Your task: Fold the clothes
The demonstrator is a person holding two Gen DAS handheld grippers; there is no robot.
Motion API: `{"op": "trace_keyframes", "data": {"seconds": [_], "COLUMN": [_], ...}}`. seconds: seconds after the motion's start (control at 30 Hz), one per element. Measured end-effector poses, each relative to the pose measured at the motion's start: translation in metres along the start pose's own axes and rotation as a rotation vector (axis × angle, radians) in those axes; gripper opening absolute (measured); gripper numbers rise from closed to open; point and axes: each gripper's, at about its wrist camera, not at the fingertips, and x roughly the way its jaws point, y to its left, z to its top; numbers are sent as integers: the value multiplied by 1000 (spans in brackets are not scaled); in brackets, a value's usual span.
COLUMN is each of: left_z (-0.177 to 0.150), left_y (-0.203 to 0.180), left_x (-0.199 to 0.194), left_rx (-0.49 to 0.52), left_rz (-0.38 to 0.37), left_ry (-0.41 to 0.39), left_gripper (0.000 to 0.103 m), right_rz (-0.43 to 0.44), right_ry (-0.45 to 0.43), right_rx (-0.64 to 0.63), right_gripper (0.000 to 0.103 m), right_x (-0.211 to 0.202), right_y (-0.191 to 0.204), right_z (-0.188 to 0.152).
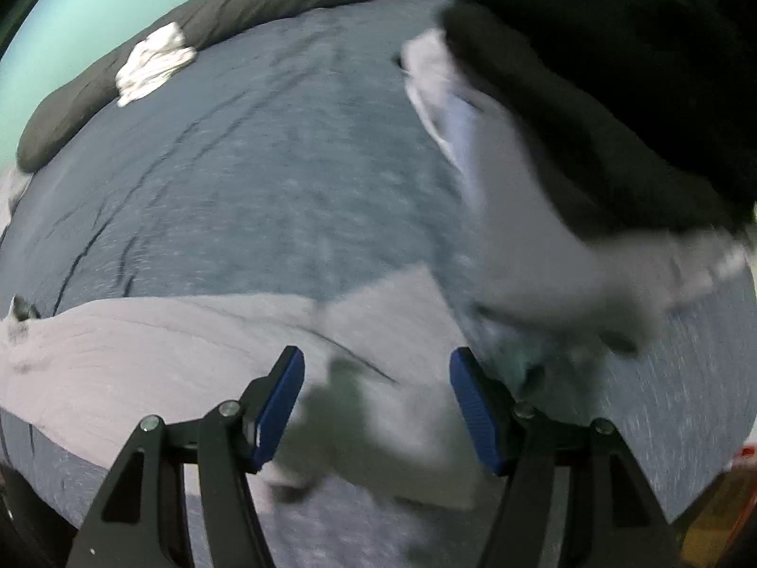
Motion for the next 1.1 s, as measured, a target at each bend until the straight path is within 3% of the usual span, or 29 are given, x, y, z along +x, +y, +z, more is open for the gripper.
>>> {"op": "trace_keyframes", "data": {"seconds": [0.27,0.83,1.0,1.03,1.1], "left_z": [-5,-4,-4,-4,-4], "left_y": [-15,-27,-29,-30,-30], "left_x": [-6,-8,-9,-10,-10], "left_rx": [22,41,45,46,46], "left_rz": [-11,-14,-19,-19,-20], "left_ry": [-1,-4,-8,-8,-9], "left_gripper": [26,26,26,26,26], "right_rz": [-4,56,49,54,46], "right_ry": [14,43,45,38,14], "right_rx": [112,213,148,137,108], "right_gripper": [70,65,31,18,8], "right_x": [13,7,7,6,0], "right_y": [-28,-40,-28,-26,-21], "right_z": [-18,-38,-40,-40,-38]}}
